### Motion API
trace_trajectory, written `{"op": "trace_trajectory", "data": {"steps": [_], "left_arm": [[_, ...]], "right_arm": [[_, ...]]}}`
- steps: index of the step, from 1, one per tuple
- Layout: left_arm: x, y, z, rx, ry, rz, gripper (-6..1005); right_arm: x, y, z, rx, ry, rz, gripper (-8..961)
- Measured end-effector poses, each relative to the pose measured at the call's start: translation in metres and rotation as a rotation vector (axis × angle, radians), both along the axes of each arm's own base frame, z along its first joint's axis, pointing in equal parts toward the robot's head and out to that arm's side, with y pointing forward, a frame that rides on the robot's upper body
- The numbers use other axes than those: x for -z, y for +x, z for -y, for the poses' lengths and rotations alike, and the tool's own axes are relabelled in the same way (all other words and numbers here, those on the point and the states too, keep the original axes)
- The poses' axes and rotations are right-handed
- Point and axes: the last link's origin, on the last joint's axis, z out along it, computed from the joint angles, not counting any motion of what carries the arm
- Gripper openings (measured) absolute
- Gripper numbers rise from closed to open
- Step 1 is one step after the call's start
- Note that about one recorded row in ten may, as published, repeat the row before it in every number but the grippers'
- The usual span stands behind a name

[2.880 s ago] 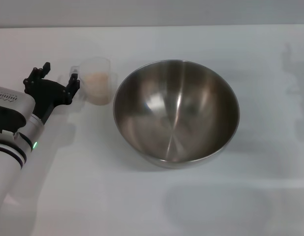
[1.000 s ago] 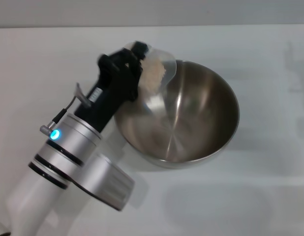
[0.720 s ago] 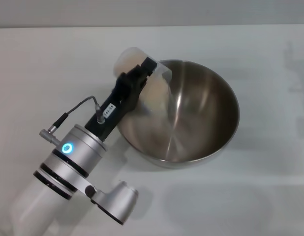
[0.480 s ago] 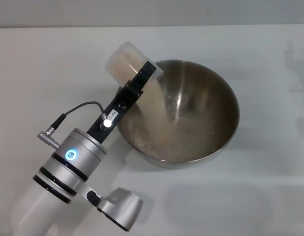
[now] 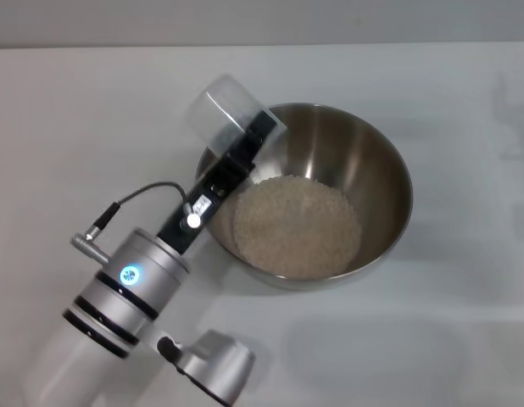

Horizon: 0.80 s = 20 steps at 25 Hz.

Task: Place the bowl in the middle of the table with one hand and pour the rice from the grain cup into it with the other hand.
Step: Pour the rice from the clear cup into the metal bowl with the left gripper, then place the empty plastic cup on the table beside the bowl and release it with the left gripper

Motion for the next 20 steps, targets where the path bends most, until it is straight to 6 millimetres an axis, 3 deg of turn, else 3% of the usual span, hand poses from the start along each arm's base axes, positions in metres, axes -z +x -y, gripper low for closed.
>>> {"op": "trace_trajectory", "data": {"steps": [3,14,18,19,20], "left_arm": [[0.008,-0.001,0.007,0.009,-0.043,-0.026,25],[0.002,0.0,0.004,-0.037,-0.047,0.055,25],[-0.004,0.003,0.002,-0.111,-0.124,0.26,26],[-0.007,0.005,0.001,-0.134,-0.154,0.348,26],[-0.017,0.007,-0.003,-0.202,-0.228,0.575,26]], "right_arm": [[0.0,-0.001,0.0,-0.004,0.0,0.001,502],[0.0,-0.002,-0.001,-0.013,0.002,0.008,502],[0.0,-0.003,-0.001,-0.013,0.001,0.009,502],[0.0,-0.003,-0.001,-0.013,0.001,0.009,502],[0.0,-0.003,-0.002,-0.014,0.0,0.009,502]]}}
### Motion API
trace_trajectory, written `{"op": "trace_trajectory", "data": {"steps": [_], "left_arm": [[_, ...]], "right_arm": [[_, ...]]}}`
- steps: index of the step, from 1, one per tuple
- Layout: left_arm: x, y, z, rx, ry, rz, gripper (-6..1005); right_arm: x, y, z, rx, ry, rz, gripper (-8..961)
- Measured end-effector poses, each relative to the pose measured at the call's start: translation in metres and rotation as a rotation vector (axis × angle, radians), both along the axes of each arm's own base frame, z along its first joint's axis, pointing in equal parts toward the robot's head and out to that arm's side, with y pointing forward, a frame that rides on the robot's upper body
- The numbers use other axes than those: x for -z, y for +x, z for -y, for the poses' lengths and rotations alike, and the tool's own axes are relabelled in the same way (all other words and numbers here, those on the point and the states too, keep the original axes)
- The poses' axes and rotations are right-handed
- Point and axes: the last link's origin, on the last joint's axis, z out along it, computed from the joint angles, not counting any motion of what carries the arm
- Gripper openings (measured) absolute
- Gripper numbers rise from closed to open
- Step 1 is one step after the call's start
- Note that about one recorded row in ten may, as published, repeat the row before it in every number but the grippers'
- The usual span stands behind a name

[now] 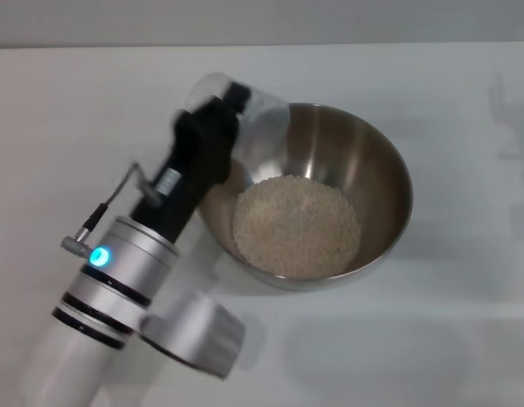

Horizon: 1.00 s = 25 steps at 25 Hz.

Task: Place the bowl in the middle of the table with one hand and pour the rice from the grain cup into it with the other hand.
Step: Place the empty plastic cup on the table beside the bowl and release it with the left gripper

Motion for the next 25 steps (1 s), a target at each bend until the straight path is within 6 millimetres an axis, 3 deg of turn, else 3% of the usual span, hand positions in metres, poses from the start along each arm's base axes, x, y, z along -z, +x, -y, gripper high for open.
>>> {"op": "trace_trajectory", "data": {"steps": [1,6,8,9,10,13,15,25], "left_arm": [[0.0,0.0,0.0,0.0,0.0,0.0,26],[-0.031,-0.017,-0.022,-0.201,-0.159,0.633,26],[-0.031,-0.017,-0.022,-0.201,-0.159,0.633,26],[-0.036,-0.023,-0.027,-0.236,-0.183,0.753,26],[-0.044,-0.044,-0.04,-0.342,-0.228,0.991,26],[-0.045,-0.053,-0.046,-0.394,-0.243,1.053,26],[-0.038,-0.073,-0.057,-0.538,-0.3,1.144,25],[-0.033,-0.102,-0.065,-0.681,-0.346,1.227,25]], "right_arm": [[0.0,0.0,0.0,0.0,0.0,0.0,502],[0.0,-0.002,-0.002,-0.003,-0.004,0.0,502],[0.0,-0.002,-0.002,-0.004,-0.003,0.0,502],[0.0,-0.002,-0.003,-0.005,-0.003,0.0,502],[0.0,-0.002,-0.003,-0.007,-0.002,0.0,502],[0.0,-0.003,-0.003,-0.009,-0.002,0.0,502],[0.0,-0.003,-0.003,-0.012,-0.002,0.0,502],[0.0,-0.003,-0.001,-0.012,-0.002,0.0,502]]}}
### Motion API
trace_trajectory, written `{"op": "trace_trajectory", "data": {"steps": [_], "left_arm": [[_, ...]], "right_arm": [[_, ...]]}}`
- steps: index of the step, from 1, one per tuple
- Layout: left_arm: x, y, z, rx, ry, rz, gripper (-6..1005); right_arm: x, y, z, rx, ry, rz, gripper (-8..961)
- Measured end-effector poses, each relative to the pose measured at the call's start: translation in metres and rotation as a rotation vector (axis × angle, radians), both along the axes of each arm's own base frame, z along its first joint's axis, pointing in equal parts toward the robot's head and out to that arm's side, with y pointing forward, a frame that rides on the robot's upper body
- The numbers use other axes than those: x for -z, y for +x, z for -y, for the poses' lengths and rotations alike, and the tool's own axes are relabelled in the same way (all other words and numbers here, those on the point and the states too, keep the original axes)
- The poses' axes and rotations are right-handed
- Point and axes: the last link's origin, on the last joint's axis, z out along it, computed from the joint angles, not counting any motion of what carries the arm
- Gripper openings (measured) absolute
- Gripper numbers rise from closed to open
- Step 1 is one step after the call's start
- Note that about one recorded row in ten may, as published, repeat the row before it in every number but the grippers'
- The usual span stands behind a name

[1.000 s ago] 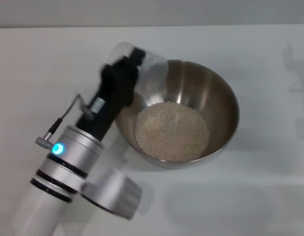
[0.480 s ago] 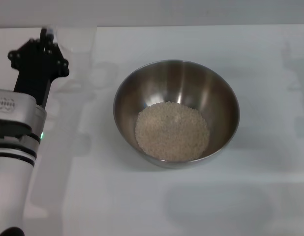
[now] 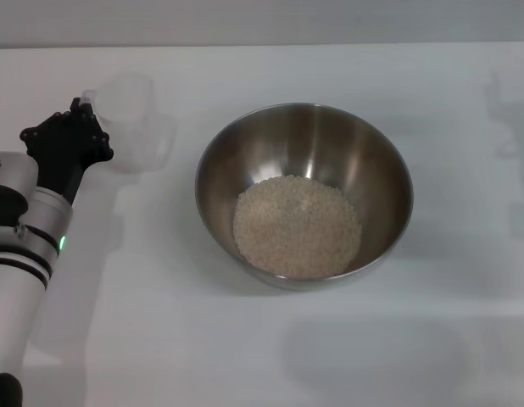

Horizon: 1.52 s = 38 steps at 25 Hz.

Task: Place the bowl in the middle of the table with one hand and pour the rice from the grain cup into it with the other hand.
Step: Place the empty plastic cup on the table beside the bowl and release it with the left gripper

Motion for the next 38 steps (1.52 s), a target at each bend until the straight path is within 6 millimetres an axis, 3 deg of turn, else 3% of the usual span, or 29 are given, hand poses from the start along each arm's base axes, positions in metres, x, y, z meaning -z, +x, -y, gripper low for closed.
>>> {"op": "trace_trajectory", "data": {"steps": [21,27,38], "left_arm": [[0.008,-0.008,0.003,-0.038,-0.064,-0.015,42],[0.009,-0.013,0.008,-0.05,-0.077,0.007,240],[0.006,-0.022,0.036,-0.044,-0.046,0.047,401]], "right_arm": [[0.001,0.001,0.001,0.003,-0.001,-0.002,502],[0.001,0.001,0.001,0.003,-0.002,-0.001,502],[0.0,0.002,-0.001,0.01,-0.002,0.0,502]]}}
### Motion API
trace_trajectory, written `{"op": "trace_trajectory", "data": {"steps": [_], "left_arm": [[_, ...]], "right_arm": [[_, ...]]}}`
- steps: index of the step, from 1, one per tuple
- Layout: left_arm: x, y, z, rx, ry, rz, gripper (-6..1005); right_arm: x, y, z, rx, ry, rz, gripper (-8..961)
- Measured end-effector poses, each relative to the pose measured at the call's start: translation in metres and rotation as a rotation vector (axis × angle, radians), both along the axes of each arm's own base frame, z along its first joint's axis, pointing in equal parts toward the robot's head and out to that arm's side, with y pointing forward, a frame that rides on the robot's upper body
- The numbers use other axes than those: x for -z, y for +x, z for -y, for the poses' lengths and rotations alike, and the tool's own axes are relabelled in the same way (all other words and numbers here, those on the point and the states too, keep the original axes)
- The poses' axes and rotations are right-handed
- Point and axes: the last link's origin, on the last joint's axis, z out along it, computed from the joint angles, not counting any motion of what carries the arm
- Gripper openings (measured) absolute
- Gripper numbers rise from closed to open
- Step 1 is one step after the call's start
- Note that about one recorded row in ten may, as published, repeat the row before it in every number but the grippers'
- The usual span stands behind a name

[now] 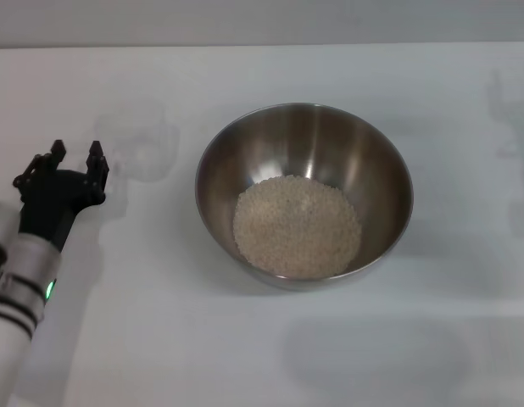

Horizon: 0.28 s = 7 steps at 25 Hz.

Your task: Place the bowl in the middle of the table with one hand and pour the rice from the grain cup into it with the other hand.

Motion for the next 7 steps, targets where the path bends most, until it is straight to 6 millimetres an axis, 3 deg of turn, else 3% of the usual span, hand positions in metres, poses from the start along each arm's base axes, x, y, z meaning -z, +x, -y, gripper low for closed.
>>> {"op": "trace_trajectory", "data": {"steps": [2,7], "left_arm": [[-0.01,0.004,0.02,0.096,0.075,0.0,427],[-0.033,0.011,0.041,0.267,0.209,0.009,577]], "right_arm": [[0.0,0.003,0.001,0.009,-0.001,0.002,502],[0.003,0.008,0.005,0.031,-0.004,0.0,502]]}}
